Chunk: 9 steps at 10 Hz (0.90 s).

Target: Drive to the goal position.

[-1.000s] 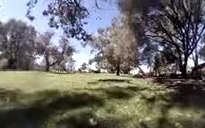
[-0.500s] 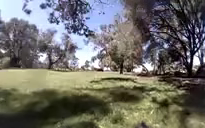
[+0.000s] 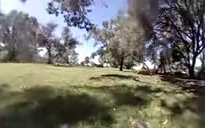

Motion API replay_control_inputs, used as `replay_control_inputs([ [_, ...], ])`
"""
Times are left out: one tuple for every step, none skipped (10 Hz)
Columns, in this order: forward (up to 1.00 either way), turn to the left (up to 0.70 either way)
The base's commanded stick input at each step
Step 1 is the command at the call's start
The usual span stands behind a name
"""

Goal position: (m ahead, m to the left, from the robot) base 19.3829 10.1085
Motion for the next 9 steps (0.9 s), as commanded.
replay_control_inputs([
  [0.70, -0.26],
  [0.70, -0.11],
  [0.70, 0.00],
  [0.70, 0.00],
  [0.70, 0.00],
  [0.70, 0.00],
  [0.70, 0.00],
  [0.70, 0.00],
  [0.70, 0.00],
])
